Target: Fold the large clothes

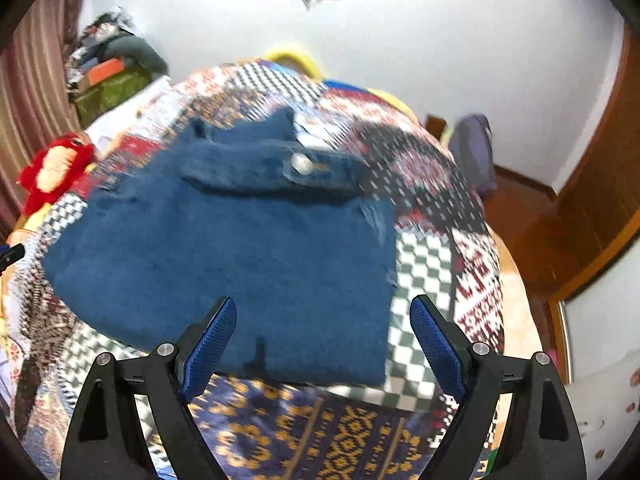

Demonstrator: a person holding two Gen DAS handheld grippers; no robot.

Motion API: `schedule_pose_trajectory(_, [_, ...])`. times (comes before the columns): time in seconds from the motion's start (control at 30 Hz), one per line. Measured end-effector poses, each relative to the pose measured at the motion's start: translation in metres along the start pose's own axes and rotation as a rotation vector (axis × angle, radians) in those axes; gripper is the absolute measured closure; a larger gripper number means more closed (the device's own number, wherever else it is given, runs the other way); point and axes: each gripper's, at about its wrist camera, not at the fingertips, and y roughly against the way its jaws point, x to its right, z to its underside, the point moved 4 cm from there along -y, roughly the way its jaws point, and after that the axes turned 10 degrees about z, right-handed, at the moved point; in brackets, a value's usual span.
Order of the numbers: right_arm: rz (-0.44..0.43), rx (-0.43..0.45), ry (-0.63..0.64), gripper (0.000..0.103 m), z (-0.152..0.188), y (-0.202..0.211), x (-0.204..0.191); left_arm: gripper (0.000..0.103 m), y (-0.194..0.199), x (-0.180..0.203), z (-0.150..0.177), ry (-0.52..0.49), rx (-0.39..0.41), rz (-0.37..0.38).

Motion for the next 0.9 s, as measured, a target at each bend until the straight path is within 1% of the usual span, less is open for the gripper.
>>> schedule_pose_trajectory(0.07, [-0.020,0.032,0.003,0.011,-0.007,0.010,-0.012,0.004,0.002,0.006,0.000,0.047,0.019,0.053])
schedule_pose_trajectory(0.1, [-0.034,0.046,0.003,0.010,-0.011,0.014,-0.018,0.004,0.001,0.009,0.003,0.075,0.013,0.091])
schedule_pose_trajectory(0.13, [-0.055,0.058,0.004,0.009,-0.014,0.017,-0.025,0.004,-0.003,0.011,0.006,0.107,-0.004,0.130])
schedule_pose_trajectory(0.23, [-0.113,0.064,0.015,0.008,-0.019,0.018,-0.046,0.004,-0.020,0.013,0.021,0.209,-0.061,0.224])
schedule_pose_trajectory(0.3, [-0.142,0.052,0.039,0.008,-0.020,0.012,-0.063,0.004,-0.036,0.012,0.033,0.269,-0.110,0.261])
schedule_pose_trajectory(0.43, [-0.175,0.008,0.082,0.008,-0.014,-0.007,-0.091,0.004,-0.065,0.014,0.057,0.357,-0.196,0.303])
schedule_pose_trajectory(0.53, [-0.191,-0.035,0.106,0.008,-0.008,-0.027,-0.104,0.004,-0.084,0.017,0.066,0.412,-0.235,0.343])
schedule_pose_trajectory(0.6, [-0.198,-0.079,0.124,0.008,-0.001,-0.044,-0.113,0.006,-0.096,0.019,0.066,0.433,-0.252,0.374])
schedule_pose_trajectory(0.67, [-0.203,-0.130,0.132,0.008,0.009,-0.059,-0.118,0.010,-0.105,0.023,0.064,0.432,-0.254,0.407])
schedule_pose_trajectory(0.7, [-0.206,-0.148,0.130,0.008,0.012,-0.065,-0.118,0.014,-0.111,0.026,0.062,0.425,-0.257,0.427])
schedule_pose_trajectory(0.77, [-0.219,-0.142,0.110,0.006,0.014,-0.071,-0.117,0.014,-0.119,0.029,0.057,0.419,-0.240,0.455])
schedule_pose_trajectory(0.9, [-0.229,-0.134,0.110,0.004,0.014,-0.073,-0.118,0.014,-0.131,0.031,0.047,0.422,-0.202,0.479])
